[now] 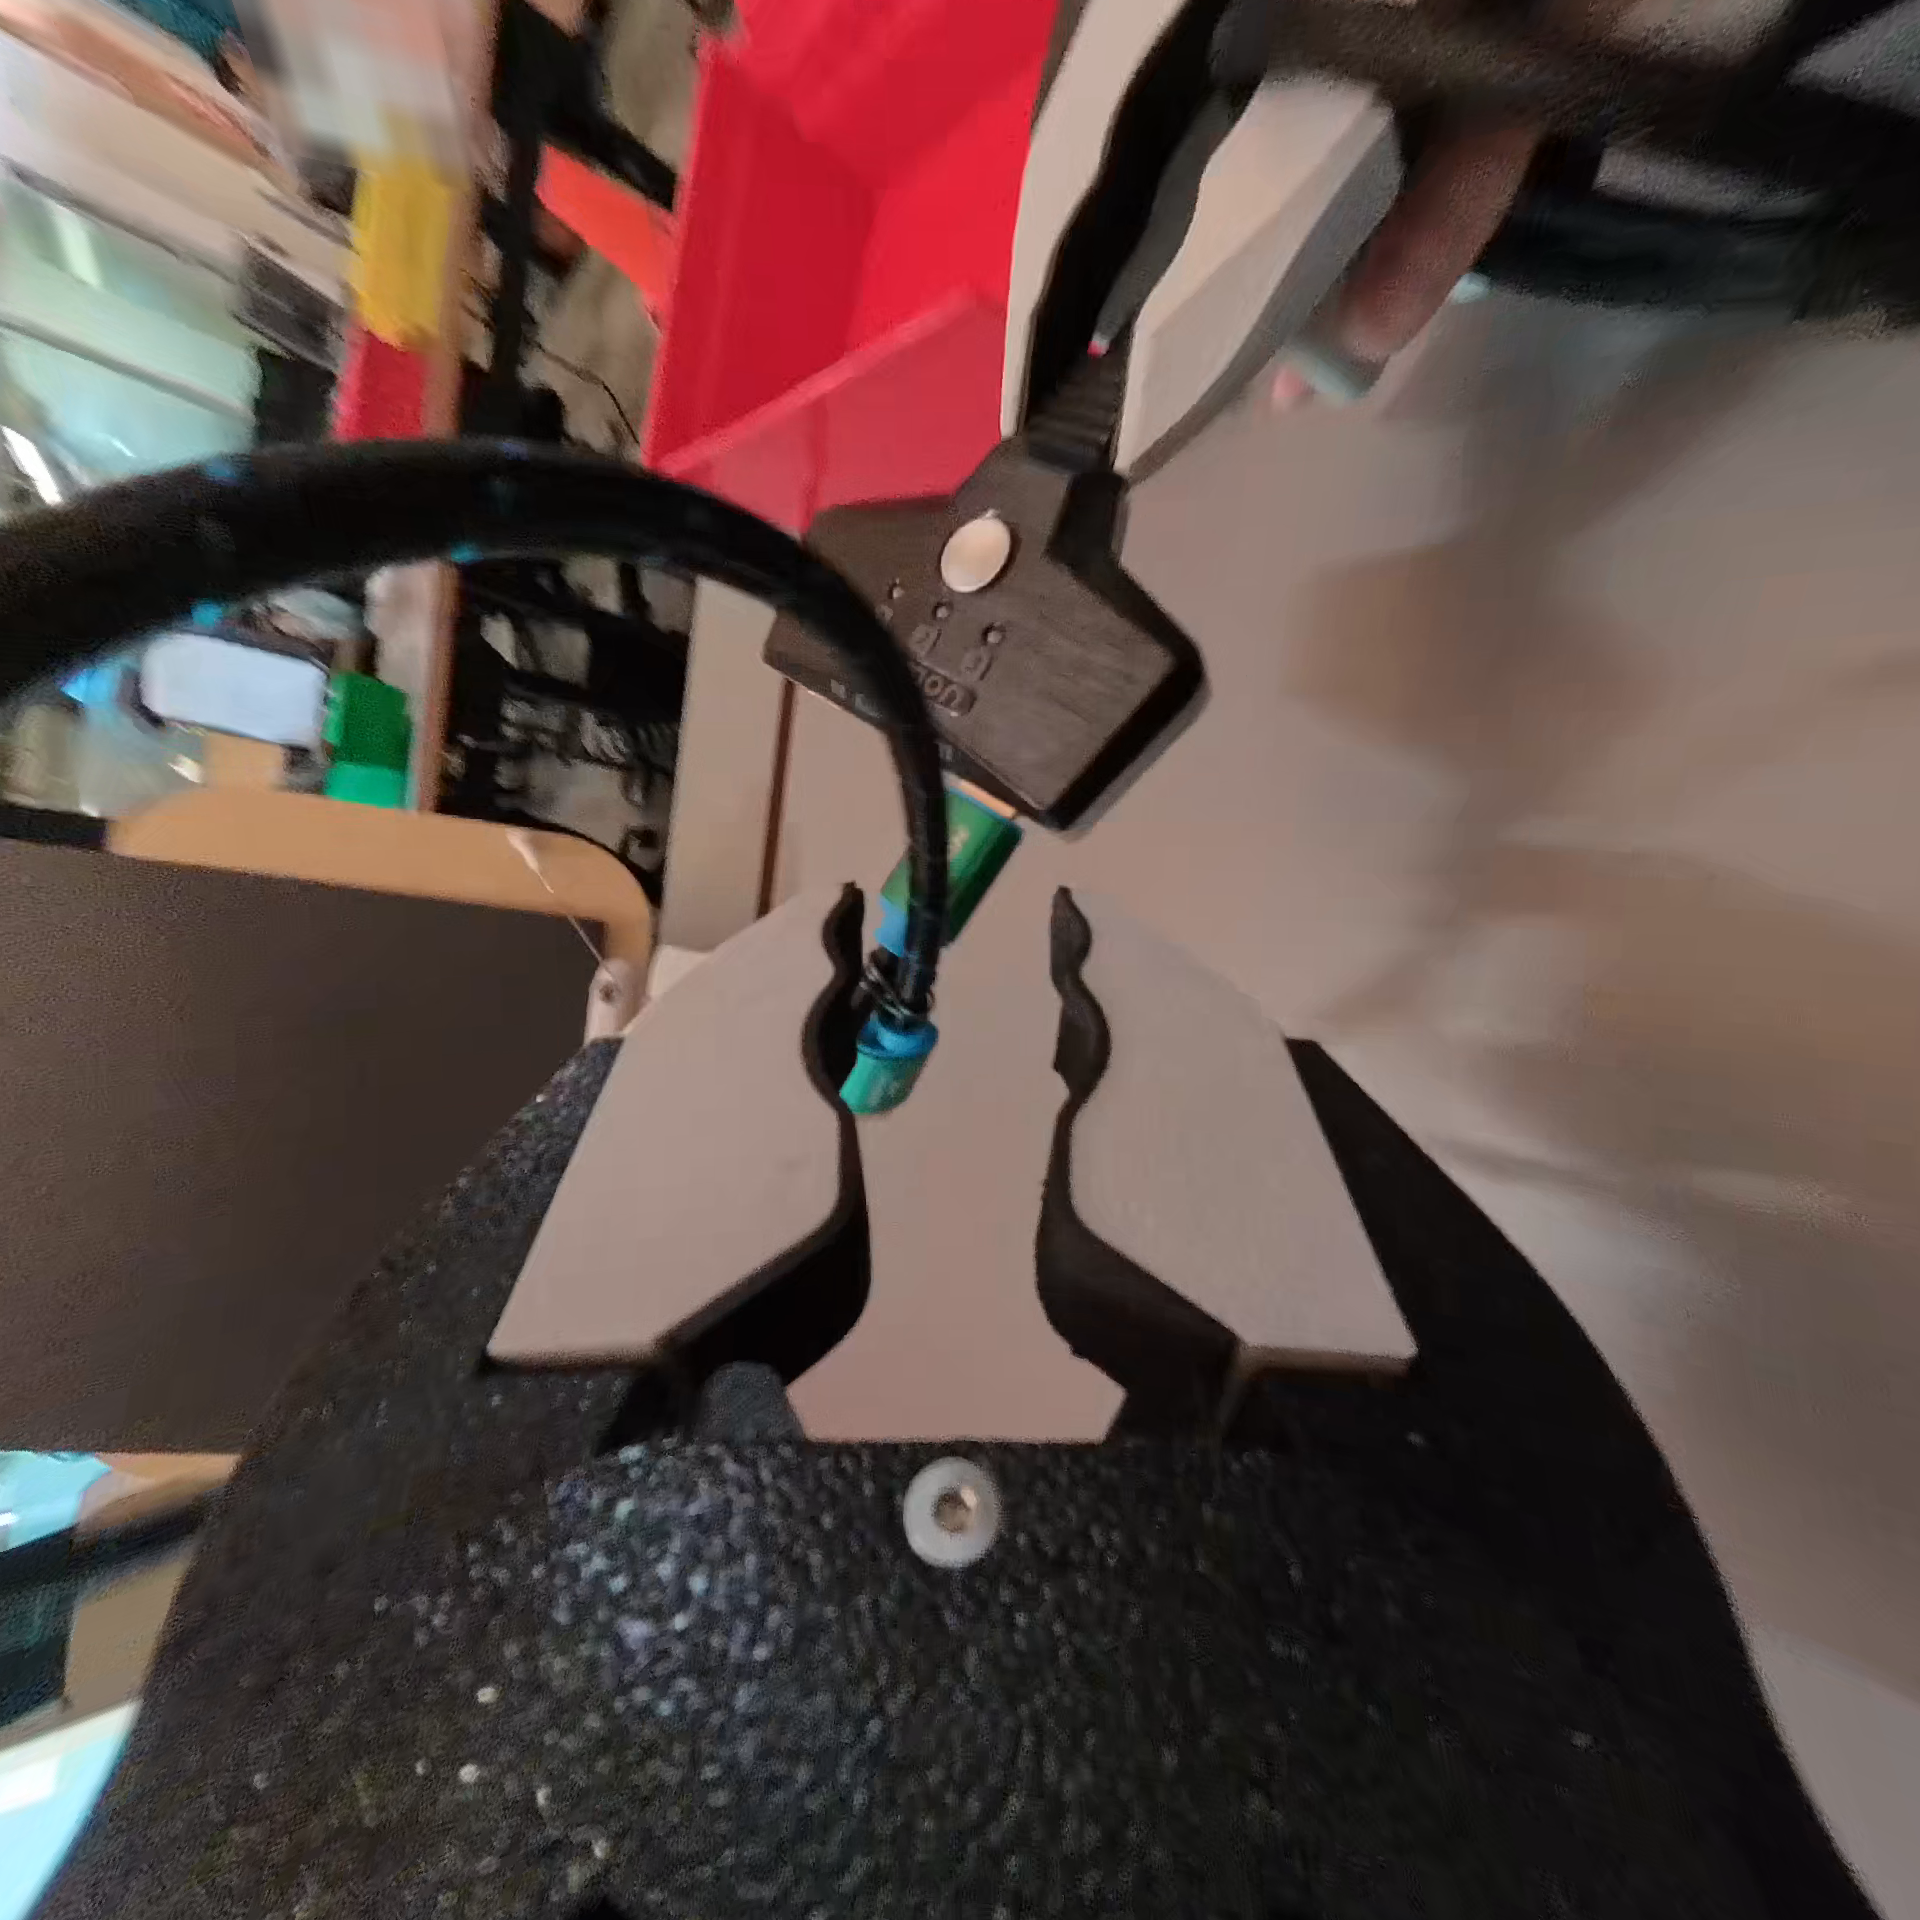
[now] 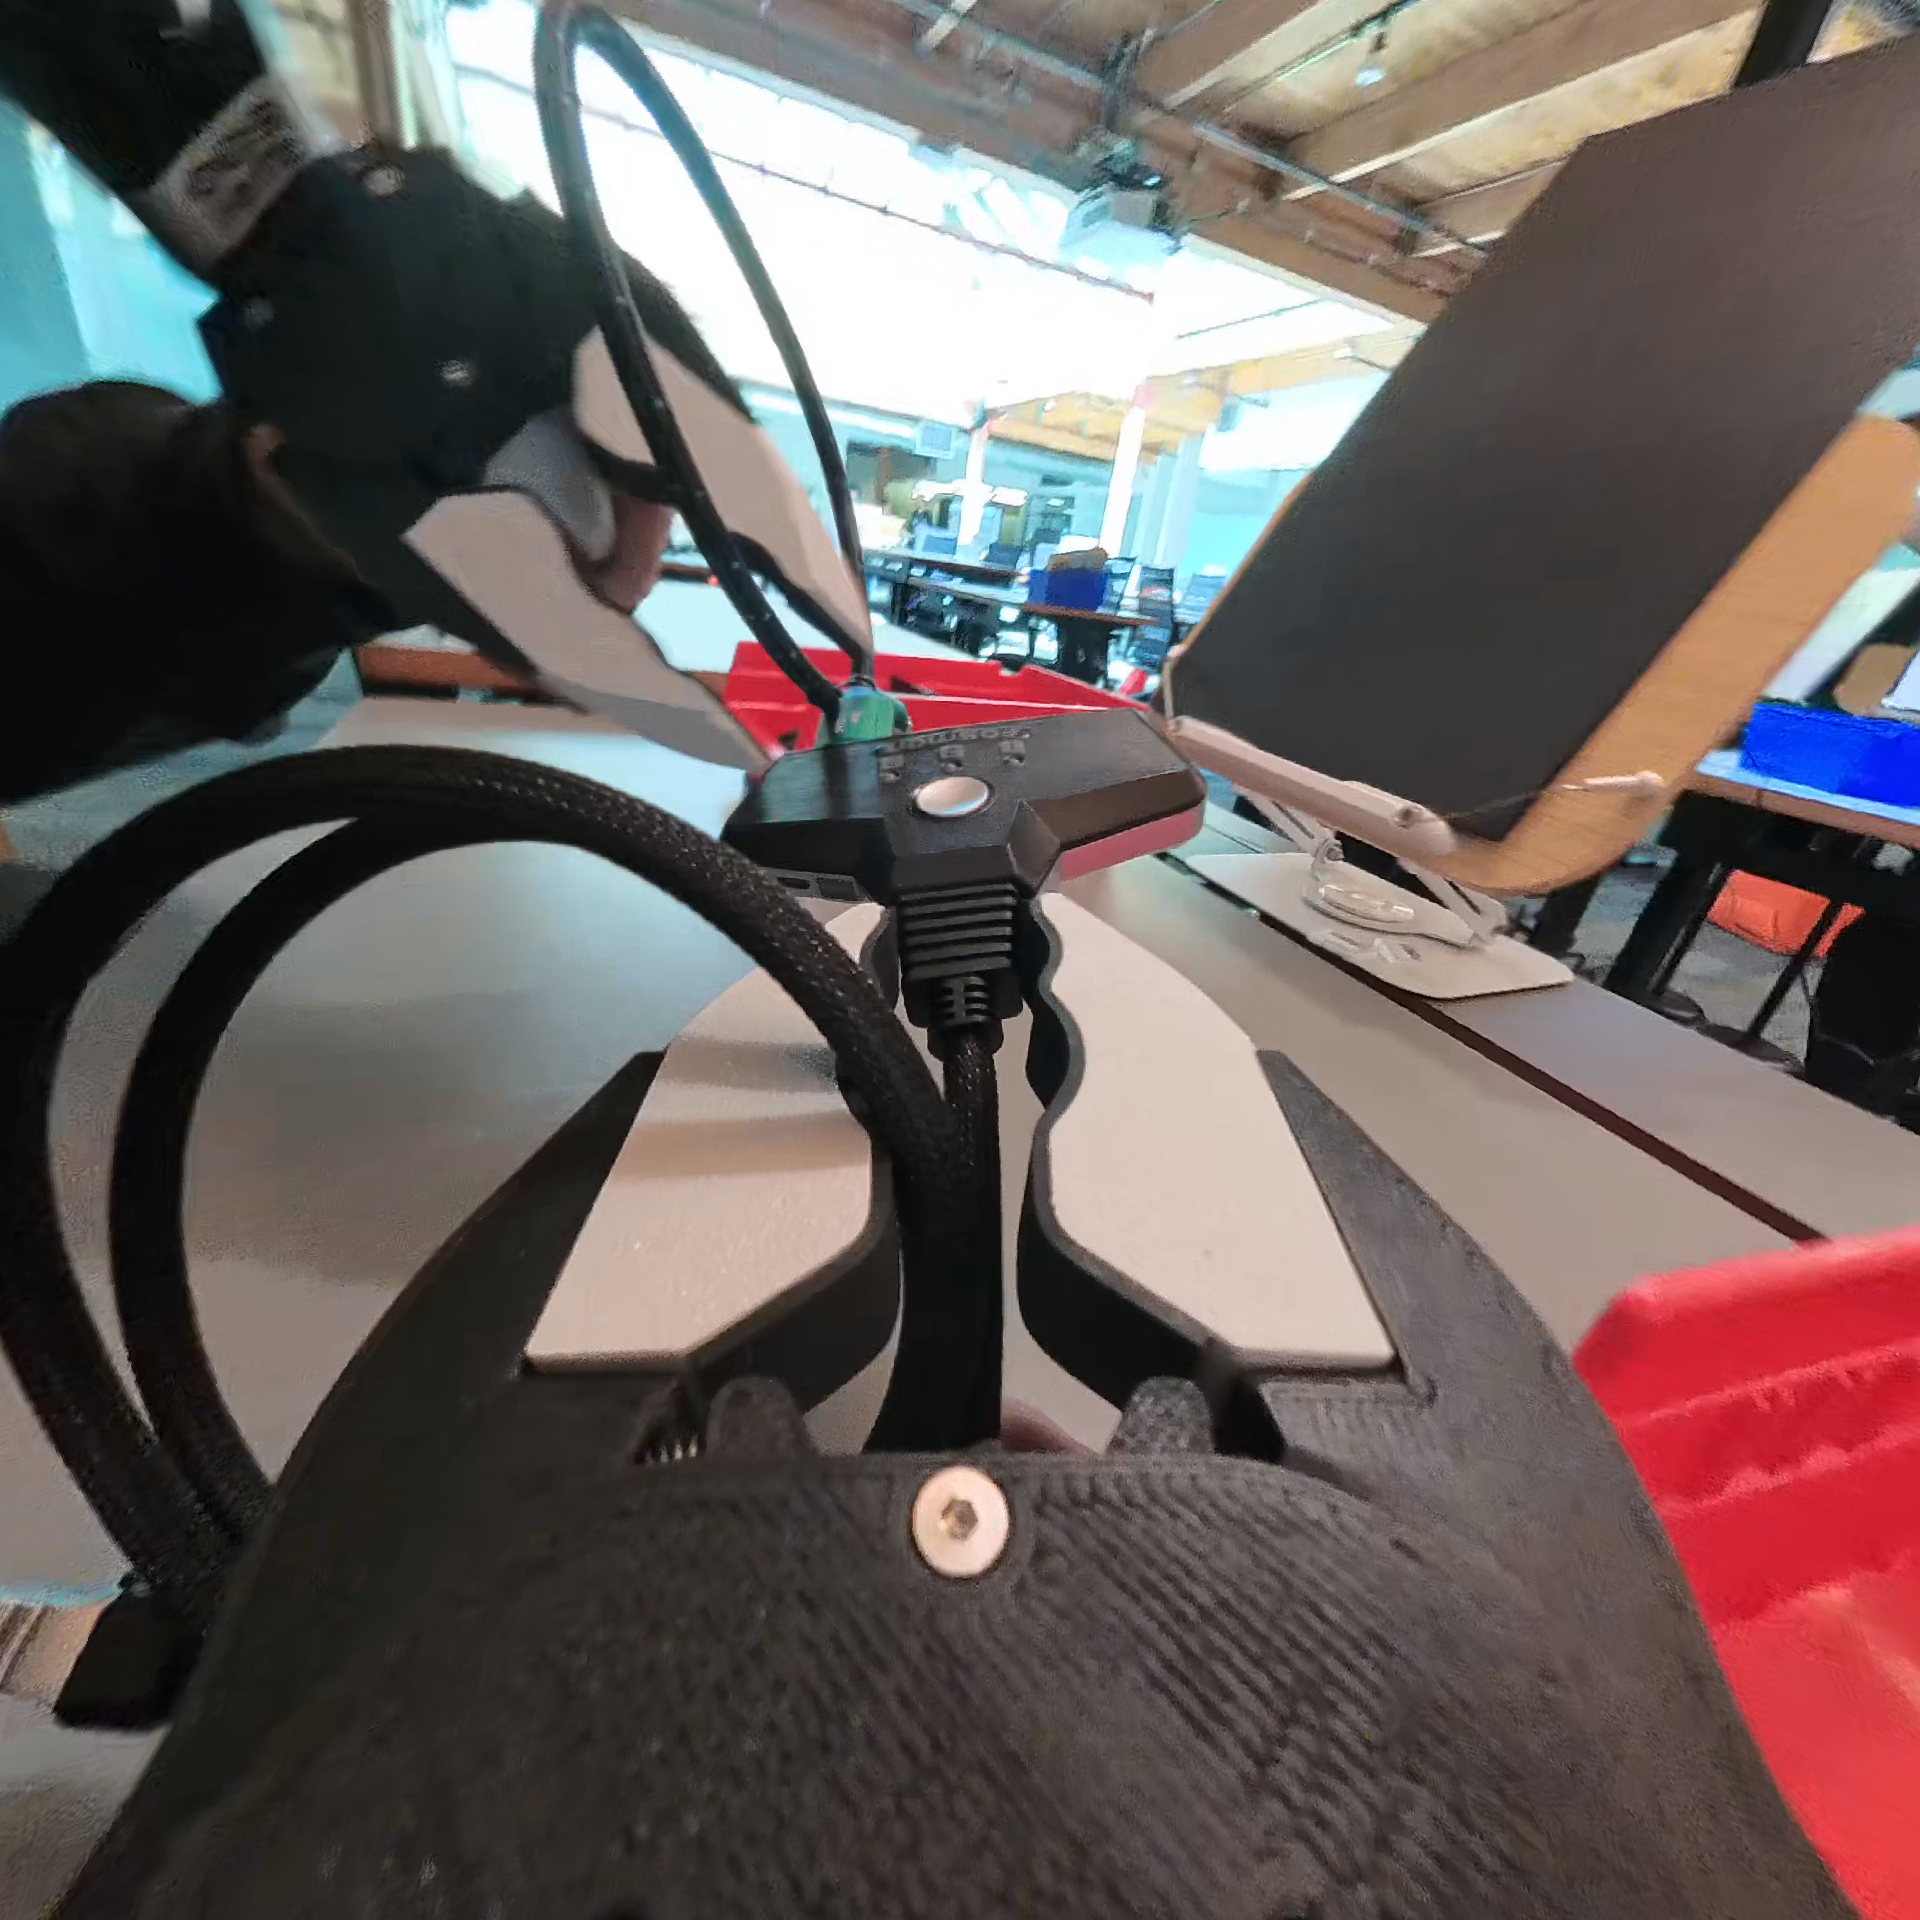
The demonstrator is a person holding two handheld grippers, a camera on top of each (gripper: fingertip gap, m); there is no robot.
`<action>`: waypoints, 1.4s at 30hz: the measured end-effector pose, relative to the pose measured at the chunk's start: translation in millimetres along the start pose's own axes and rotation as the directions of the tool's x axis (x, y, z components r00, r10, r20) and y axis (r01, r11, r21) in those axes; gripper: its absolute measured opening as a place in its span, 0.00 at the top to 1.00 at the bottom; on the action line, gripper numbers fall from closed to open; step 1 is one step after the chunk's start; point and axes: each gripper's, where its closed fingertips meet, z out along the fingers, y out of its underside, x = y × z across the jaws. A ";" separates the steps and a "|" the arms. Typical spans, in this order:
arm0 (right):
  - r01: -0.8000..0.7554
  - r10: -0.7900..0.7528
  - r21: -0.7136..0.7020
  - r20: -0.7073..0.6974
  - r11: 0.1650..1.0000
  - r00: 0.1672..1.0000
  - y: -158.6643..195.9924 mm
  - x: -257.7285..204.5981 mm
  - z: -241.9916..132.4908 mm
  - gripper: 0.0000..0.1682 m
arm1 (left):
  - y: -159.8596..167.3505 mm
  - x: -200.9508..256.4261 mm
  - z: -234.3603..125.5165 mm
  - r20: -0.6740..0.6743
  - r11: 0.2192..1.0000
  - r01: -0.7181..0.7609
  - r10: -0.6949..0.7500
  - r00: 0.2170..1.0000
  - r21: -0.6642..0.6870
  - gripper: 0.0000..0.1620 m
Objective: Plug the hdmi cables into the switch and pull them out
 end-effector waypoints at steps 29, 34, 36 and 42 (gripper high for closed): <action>-0.081 0.092 0.158 -0.061 0.984 0.994 -3.8 19.7 -24.3 0.87 | 447.3 -72.7 -123.9 0.647 0.119 0.905 -0.662 0.380 -0.410 0.76; -0.068 0.076 0.146 -0.051 0.987 0.996 -2.7 16.8 -22.9 0.87 | 475.5 -68.0 -107.9 0.694 0.012 0.889 -0.621 0.365 -0.458 0.74; -0.066 0.073 0.140 -0.045 0.988 0.996 -2.3 15.7 -22.0 0.87 | 482.5 -65.4 -102.7 0.701 -0.011 0.881 -0.611 0.369 -0.473 0.74; -0.073 0.078 0.140 -0.032 0.987 0.996 -2.2 15.1 -21.9 0.87 | 492.6 -63.7 -95.5 0.708 0.008 0.887 -0.599 0.374 -0.462 0.88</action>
